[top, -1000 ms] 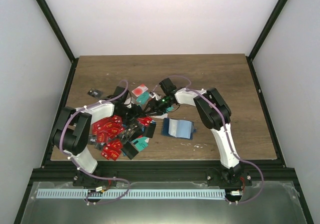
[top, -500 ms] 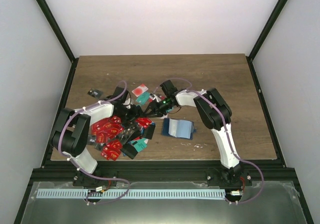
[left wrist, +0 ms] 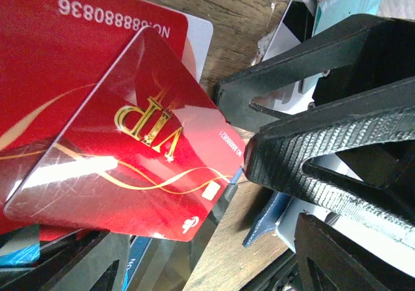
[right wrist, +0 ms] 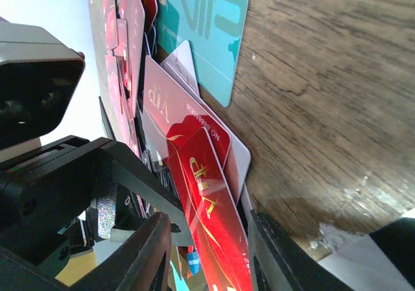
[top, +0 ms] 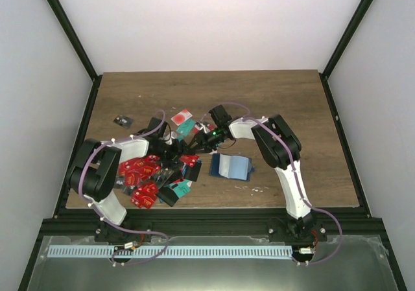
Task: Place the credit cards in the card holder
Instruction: Pick up the credit card from the center of the board.
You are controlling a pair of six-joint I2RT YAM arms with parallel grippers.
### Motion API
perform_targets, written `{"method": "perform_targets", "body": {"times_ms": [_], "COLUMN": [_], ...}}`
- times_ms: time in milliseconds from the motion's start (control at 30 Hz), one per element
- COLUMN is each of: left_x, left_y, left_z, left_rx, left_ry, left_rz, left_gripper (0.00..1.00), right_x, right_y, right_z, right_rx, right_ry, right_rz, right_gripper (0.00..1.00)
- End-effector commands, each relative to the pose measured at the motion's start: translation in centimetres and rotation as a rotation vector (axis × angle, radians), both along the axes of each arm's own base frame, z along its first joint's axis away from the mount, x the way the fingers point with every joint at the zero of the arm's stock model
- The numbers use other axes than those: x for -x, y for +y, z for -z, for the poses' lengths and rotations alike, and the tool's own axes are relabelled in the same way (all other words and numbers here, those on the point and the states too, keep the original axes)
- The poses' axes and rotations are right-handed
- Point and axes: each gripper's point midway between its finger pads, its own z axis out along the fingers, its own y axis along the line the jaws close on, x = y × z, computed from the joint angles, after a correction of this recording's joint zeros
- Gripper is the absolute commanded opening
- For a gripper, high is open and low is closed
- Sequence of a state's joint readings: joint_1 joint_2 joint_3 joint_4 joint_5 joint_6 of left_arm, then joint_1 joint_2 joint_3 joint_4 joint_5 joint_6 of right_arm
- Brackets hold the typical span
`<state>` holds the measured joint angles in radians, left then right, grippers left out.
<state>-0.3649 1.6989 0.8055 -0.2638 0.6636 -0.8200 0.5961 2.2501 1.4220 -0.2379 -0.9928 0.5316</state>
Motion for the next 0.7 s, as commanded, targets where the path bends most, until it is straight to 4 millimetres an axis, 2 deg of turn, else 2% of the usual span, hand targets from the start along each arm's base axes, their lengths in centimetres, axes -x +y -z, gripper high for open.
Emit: {"method": "perform_targets", "body": {"times_ms": [0, 233, 667], "left_x": [1.6, -0.1, -1.9], "left_y": [2.1, 1.9, 1.7], "left_z": [5.1, 1.1, -2.6], "left_rx": [-0.153, -0.126, -0.101], "left_ry": [0.07, -0.071, -0.21], "left_rz": [-0.043, -0.063, -0.069], "left_gripper": [0.71, 0.66, 0.58], "right_x": [4.7, 4.5, 4.4], "right_y": [-0.8, -0.8, -0.7], "right_z": [4.6, 4.6, 4.7], "right_rx": [0.148, 0.164, 0.167], "right_ry": [0.148, 0.144, 0.158], "right_rz": [-0.034, -0.028, -0.019], "right_gripper": [0.36, 0.3, 0.24]}}
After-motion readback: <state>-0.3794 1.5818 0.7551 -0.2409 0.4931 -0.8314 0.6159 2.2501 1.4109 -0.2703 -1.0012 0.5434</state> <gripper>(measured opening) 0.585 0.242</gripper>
